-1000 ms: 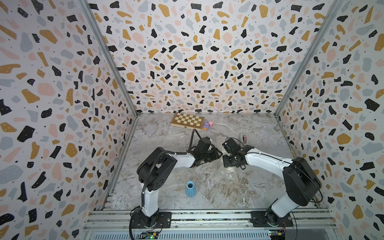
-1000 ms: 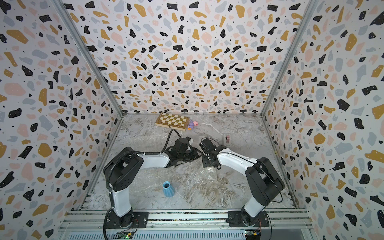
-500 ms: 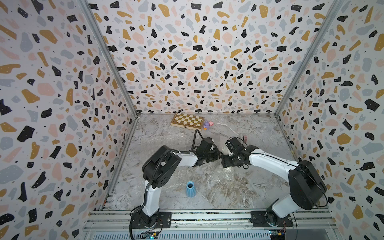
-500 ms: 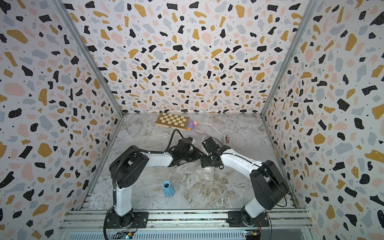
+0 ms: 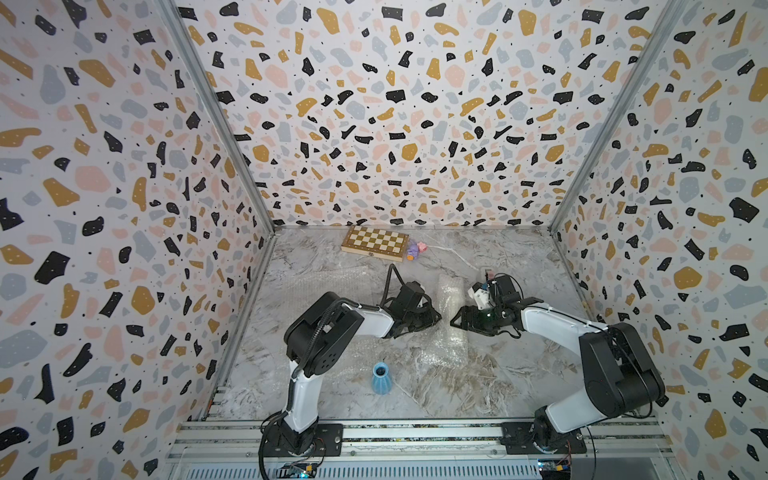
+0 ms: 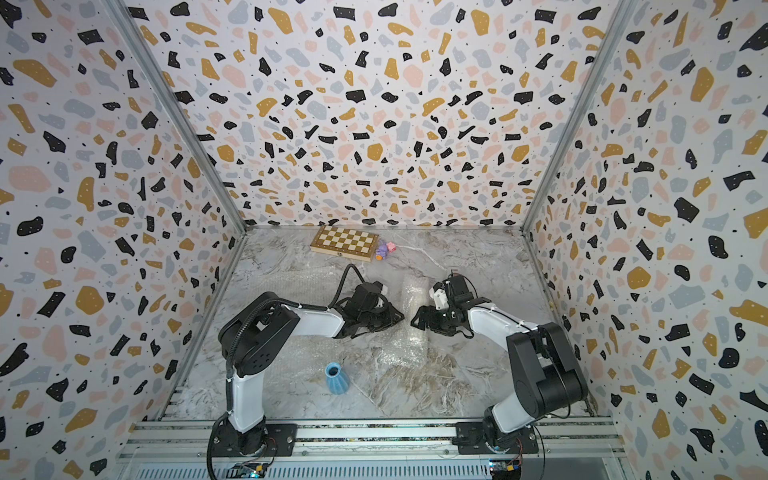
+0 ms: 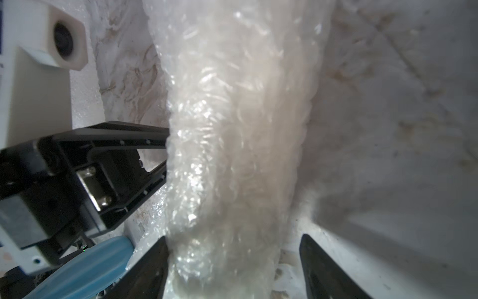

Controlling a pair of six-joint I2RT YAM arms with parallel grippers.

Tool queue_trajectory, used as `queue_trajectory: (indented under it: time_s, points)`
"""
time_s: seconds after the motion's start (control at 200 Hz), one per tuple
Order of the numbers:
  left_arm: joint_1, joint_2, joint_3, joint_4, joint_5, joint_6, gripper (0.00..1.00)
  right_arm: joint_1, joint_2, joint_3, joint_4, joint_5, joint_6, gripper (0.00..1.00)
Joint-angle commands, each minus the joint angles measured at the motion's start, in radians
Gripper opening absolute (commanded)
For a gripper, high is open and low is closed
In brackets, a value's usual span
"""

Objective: Wrap vases in bubble wrap
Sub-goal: Wrap the vase in bubble wrap.

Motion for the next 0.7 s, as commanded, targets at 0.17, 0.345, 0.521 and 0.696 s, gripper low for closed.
queue_trajectory:
  time_s: [0.17, 0.345, 0.521, 0.696]
  points:
    - [0.000, -0.033, -0.023, -0.039, -0.005, 0.025, 0.25, 0.081, 0.068, 0.051, -0.007, 0.100, -0.002, 0.65]
    - [0.048, -0.171, -0.058, -0.228, -0.057, 0.138, 0.36, 0.100, 0.072, 0.063, -0.056, 0.171, 0.016, 0.60]
    - [0.038, -0.221, -0.045, -0.452, -0.123, 0.212, 0.40, 0.127, 0.062, 0.060, -0.065, 0.202, 0.043, 0.60]
    - [0.012, -0.213, -0.047, -0.457, -0.131, 0.190, 0.40, 0.142, 0.075, 0.060, -0.066, 0.224, 0.050, 0.60]
